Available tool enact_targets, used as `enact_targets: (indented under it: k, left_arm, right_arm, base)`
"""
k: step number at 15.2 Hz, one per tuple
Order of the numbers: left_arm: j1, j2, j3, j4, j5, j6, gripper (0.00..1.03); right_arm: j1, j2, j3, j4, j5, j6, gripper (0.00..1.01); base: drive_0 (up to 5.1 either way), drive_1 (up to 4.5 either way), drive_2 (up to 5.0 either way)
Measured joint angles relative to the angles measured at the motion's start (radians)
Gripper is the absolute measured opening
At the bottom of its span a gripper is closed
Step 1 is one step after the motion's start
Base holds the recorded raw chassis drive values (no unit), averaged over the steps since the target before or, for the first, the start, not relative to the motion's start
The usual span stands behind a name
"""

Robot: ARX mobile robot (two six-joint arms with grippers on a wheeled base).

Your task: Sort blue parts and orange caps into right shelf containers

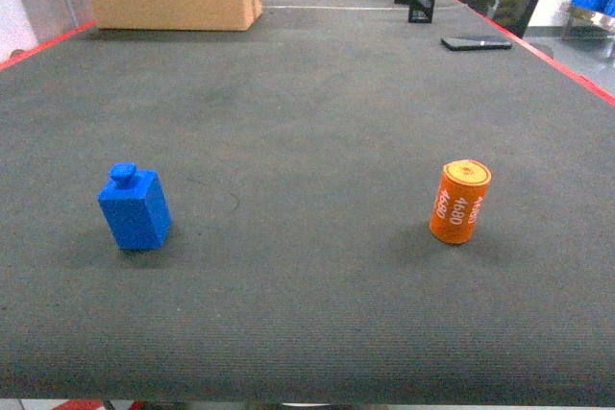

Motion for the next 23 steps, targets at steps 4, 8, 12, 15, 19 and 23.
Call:
enact_targets:
  k: [4, 8, 12, 15, 19, 23]
  left_arm:
    - [0.0, 0.0, 0.0, 0.0, 0.0, 0.0, 0.98]
    - [0.0, 0.0, 0.0, 0.0, 0.0, 0.0, 0.98]
    - [0.0, 0.0, 0.0, 0.0, 0.0, 0.0, 0.98]
    - [0.0, 0.0, 0.0, 0.0, 0.0, 0.0, 0.98]
    - [0.0, 0.0, 0.0, 0.0, 0.0, 0.0, 0.98]
    - [0.0, 0.0, 0.0, 0.0, 0.0, 0.0, 0.98]
  right_arm:
    - [0.0, 0.0, 0.0, 0.0, 0.0, 0.0, 0.98]
    - [0.0, 0.0, 0.0, 0.0, 0.0, 0.0, 0.98]
    - [0.0, 0.0, 0.0, 0.0, 0.0, 0.0, 0.98]
    - [0.0, 0.0, 0.0, 0.0, 0.0, 0.0, 0.98]
    - [0.0, 0.0, 0.0, 0.0, 0.0, 0.0, 0.98]
    - [0.0, 0.0, 0.0, 0.0, 0.0, 0.0, 0.98]
  base:
    - [0.0, 0.0, 0.0]
    - [0.0, 0.0, 0.0]
    - [0.0, 0.0, 0.0]
    - [0.0, 0.0, 0.0]
    - [0.0, 0.0, 0.0]
    - [0.0, 0.0, 0.0]
